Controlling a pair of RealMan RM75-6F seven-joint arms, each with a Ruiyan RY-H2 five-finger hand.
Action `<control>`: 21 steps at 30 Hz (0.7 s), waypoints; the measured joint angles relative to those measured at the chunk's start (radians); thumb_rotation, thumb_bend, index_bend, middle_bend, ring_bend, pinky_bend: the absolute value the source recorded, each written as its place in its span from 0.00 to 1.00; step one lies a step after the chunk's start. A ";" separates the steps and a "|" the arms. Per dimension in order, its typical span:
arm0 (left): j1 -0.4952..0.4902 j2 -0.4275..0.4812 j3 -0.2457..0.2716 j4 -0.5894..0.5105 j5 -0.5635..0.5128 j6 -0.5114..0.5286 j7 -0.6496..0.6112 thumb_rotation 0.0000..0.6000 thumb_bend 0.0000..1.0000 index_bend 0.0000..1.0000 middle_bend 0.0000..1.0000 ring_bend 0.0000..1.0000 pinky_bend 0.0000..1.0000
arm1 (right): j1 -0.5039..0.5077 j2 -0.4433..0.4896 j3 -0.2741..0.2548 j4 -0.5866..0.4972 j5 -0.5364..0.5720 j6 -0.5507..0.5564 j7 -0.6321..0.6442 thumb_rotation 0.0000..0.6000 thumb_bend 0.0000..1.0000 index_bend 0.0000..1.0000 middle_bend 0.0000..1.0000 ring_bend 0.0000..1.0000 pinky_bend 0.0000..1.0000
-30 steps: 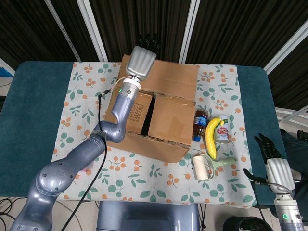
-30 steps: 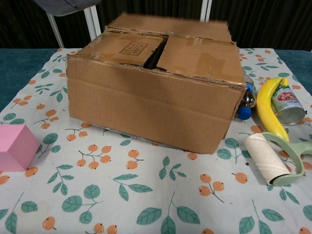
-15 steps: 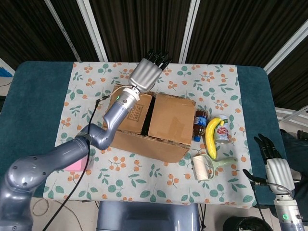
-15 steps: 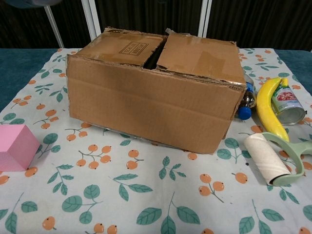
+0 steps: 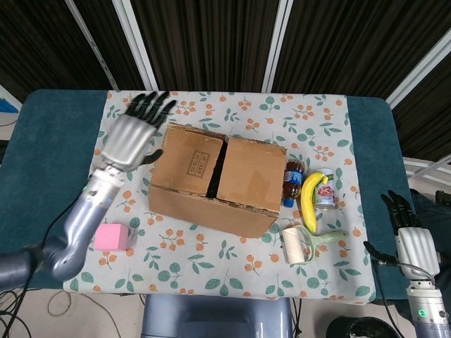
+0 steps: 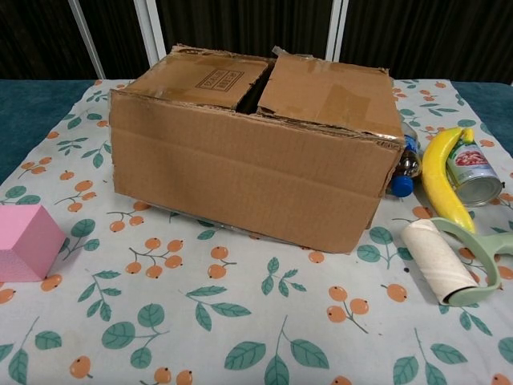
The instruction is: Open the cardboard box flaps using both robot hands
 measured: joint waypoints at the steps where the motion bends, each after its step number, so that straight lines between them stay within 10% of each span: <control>1: 0.041 0.017 0.013 -0.022 0.012 0.044 -0.001 1.00 0.15 0.02 0.00 0.00 0.10 | 0.001 0.005 0.002 -0.006 0.001 -0.001 -0.007 1.00 0.24 0.00 0.00 0.02 0.23; 21: 0.537 0.057 0.182 -0.022 0.190 0.386 -0.264 1.00 0.13 0.00 0.00 0.00 0.09 | 0.210 0.150 0.141 -0.218 -0.021 -0.168 -0.239 1.00 0.23 0.00 0.00 0.02 0.23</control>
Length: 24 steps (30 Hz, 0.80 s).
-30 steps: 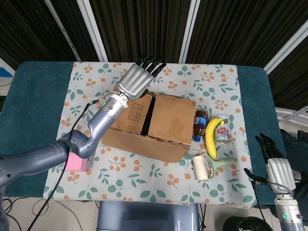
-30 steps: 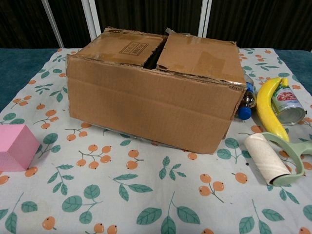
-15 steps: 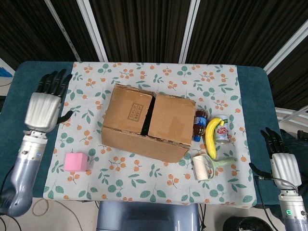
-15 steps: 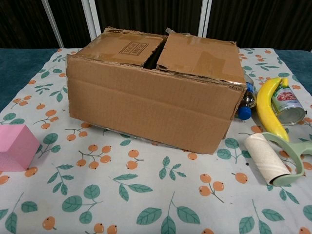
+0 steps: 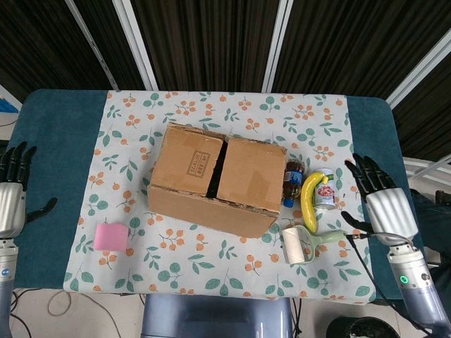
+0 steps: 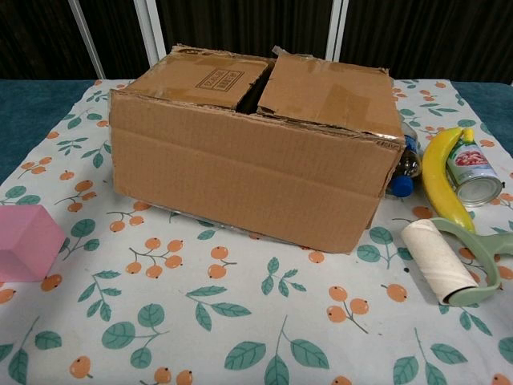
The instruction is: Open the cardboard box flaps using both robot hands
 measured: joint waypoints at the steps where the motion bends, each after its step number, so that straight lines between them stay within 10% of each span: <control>1: 0.008 -0.005 0.001 0.010 -0.002 -0.006 -0.011 1.00 0.13 0.00 0.00 0.00 0.09 | 0.027 0.011 0.016 -0.016 0.001 -0.024 -0.019 1.00 0.26 0.00 0.00 0.02 0.23; 10: 0.036 -0.020 -0.028 0.055 0.014 -0.066 -0.064 1.00 0.13 0.00 0.00 0.00 0.09 | 0.264 0.084 0.125 -0.074 0.038 -0.278 -0.135 1.00 0.96 0.17 0.13 0.12 0.24; 24: 0.067 -0.006 -0.079 0.052 0.035 -0.106 -0.084 1.00 0.13 0.00 0.00 0.00 0.09 | 0.643 -0.031 0.166 0.017 0.181 -0.643 -0.302 1.00 1.00 0.35 0.25 0.23 0.28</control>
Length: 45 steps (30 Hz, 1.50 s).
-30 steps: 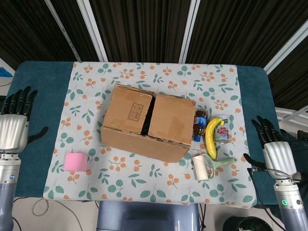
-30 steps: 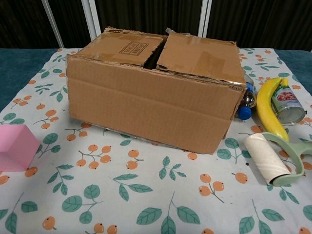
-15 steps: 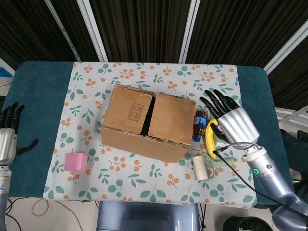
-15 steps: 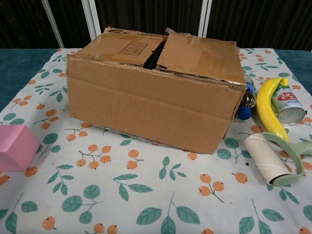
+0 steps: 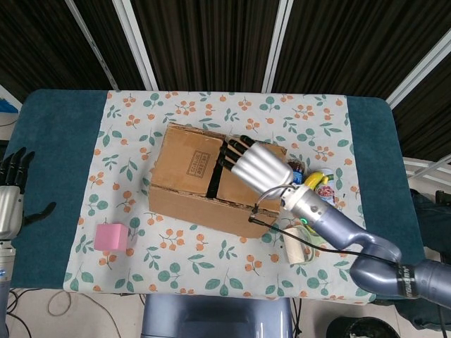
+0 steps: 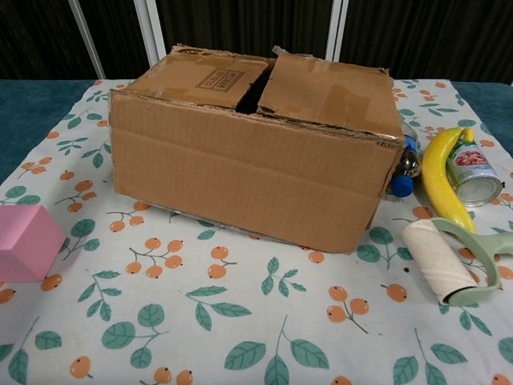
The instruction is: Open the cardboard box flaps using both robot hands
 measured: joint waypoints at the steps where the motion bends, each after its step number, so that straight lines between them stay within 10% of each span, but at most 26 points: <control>1: 0.002 0.000 -0.003 0.000 0.000 -0.003 -0.001 1.00 0.13 0.00 0.00 0.00 0.09 | 0.026 -0.020 -0.004 0.018 0.012 -0.020 -0.016 1.00 1.00 0.36 0.26 0.24 0.28; 18: 0.025 0.008 -0.044 0.007 -0.005 -0.046 -0.017 1.00 0.13 0.00 0.00 0.00 0.09 | 0.193 -0.182 -0.108 0.180 0.206 -0.100 -0.157 1.00 1.00 0.38 0.27 0.24 0.28; 45: 0.049 -0.003 -0.085 0.020 0.010 -0.069 -0.015 1.00 0.13 0.00 0.00 0.00 0.09 | 0.279 -0.239 -0.241 0.263 0.224 -0.084 -0.262 1.00 1.00 0.46 0.29 0.24 0.28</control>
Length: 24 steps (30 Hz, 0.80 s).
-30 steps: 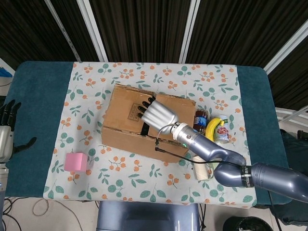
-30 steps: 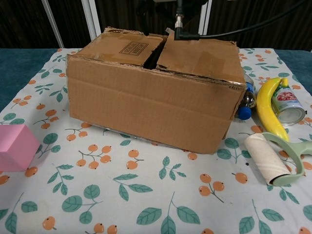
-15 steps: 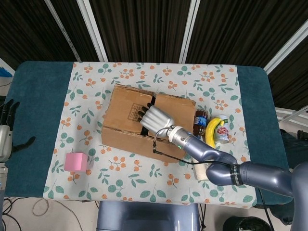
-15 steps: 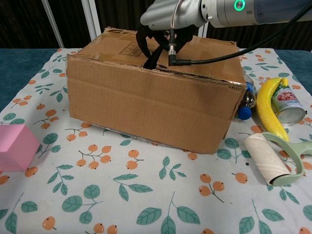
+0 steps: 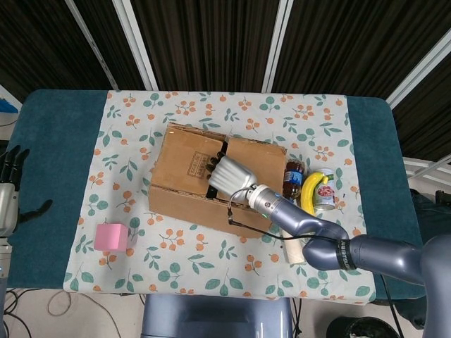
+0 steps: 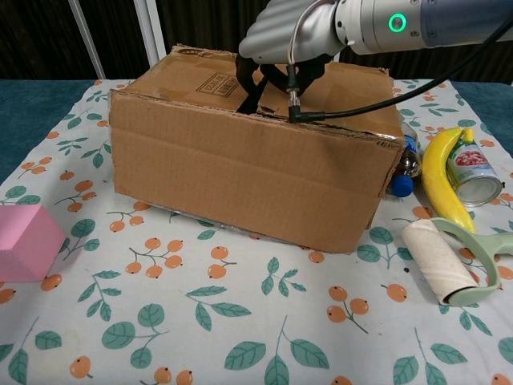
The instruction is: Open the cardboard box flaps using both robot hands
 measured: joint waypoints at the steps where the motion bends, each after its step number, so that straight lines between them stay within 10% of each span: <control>1: 0.001 0.000 -0.001 -0.001 0.001 0.000 0.000 1.00 0.13 0.00 0.00 0.00 0.09 | 0.004 0.004 -0.011 0.000 -0.007 0.000 -0.017 1.00 1.00 0.46 0.30 0.24 0.28; 24: 0.015 -0.003 -0.016 -0.014 0.026 -0.010 0.010 1.00 0.13 0.00 0.00 0.00 0.09 | 0.044 0.185 -0.066 -0.137 0.000 0.052 -0.192 1.00 1.00 0.48 0.31 0.24 0.28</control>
